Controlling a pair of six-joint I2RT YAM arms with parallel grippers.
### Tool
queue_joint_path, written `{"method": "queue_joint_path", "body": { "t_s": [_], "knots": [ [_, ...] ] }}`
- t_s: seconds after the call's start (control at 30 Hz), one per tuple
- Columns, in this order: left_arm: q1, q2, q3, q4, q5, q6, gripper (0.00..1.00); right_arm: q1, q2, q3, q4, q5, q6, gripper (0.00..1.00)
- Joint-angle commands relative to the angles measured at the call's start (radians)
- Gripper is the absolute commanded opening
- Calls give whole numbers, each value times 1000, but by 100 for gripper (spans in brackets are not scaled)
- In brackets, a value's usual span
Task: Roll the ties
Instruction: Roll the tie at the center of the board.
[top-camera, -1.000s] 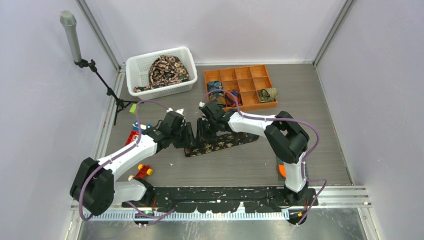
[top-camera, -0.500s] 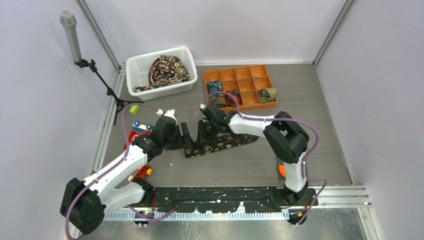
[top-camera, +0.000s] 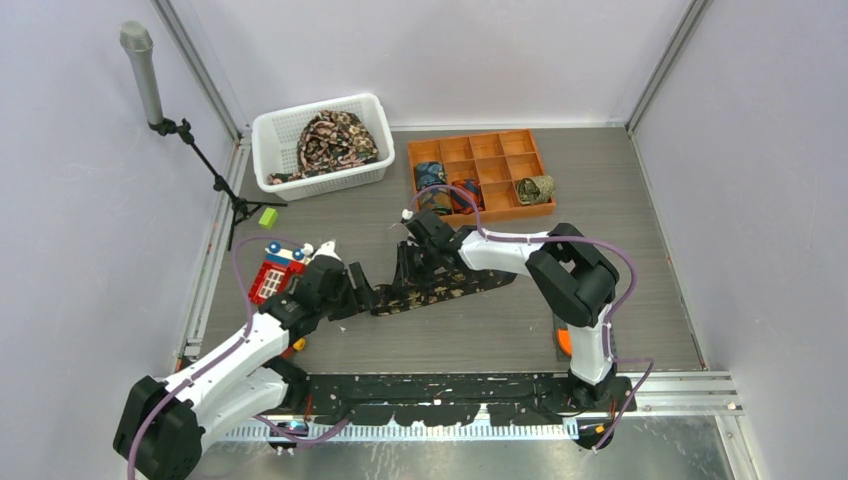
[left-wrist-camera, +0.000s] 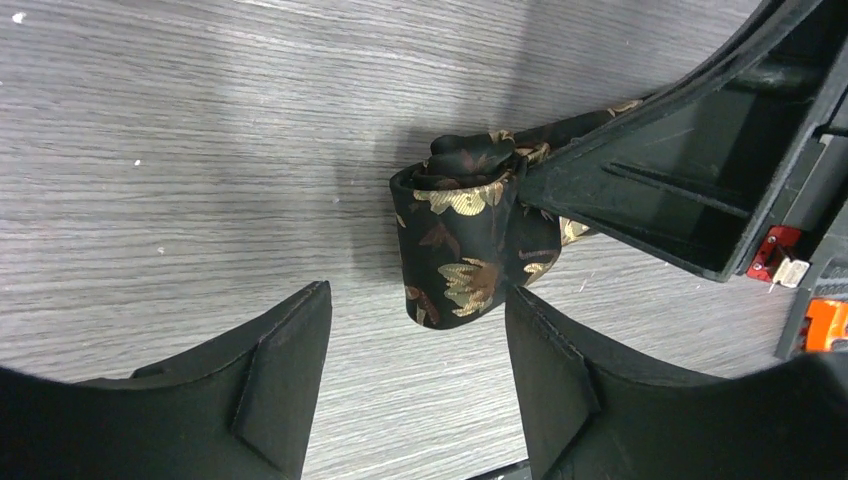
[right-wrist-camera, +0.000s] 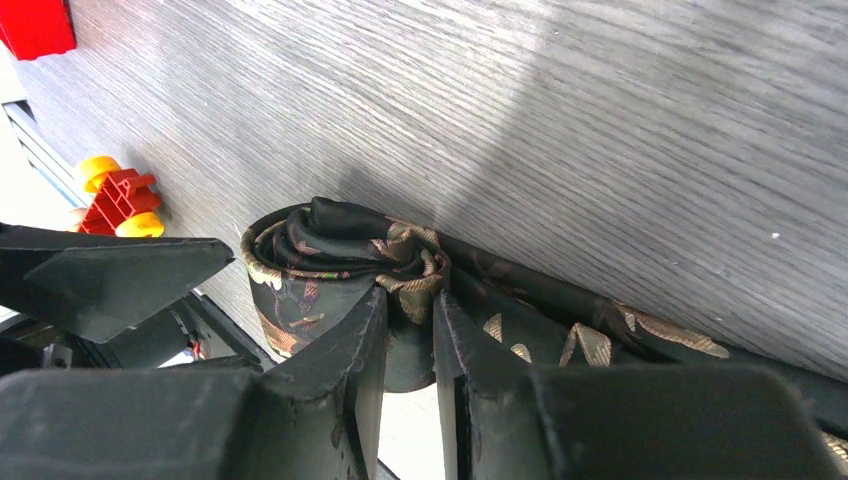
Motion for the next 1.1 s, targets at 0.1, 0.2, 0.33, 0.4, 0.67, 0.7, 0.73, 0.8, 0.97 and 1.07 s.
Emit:
{"method": "queue_joint_path", "body": {
  "t_s": [0.1,0.2,0.33,0.4,0.67,0.7,0.73,0.8,0.97,1.07],
  "knots": [
    [23,-37,-79,190,36,-157,65,4,-2,-36,-26,25,-3,27],
    [26,-57,-119,233,29,-213,65,5,-4,-39,-25,25,-4,27],
    [33,-87,-159,260,9,-267,65,4,-6,-42,-24,25,-4,27],
    [37,-98,-181,285,7,-291,65,4,-7,-45,-24,26,-7,27],
    [50,-43,-219,372,39,-350,64,5,-10,-50,-22,28,-8,27],
    [52,-34,-218,399,39,-352,64,5,-11,-51,-21,28,-7,26],
    [54,-27,-218,408,39,-354,63,5,-11,-51,-22,27,-7,26],
    [57,-11,-218,419,39,-359,63,4,-11,-50,-22,28,-9,26],
    [66,27,-221,439,67,-367,61,5,-14,-51,-21,28,-9,26],
    [70,57,-222,447,66,-370,60,4,-14,-52,-22,28,-11,26]
  ]
}}
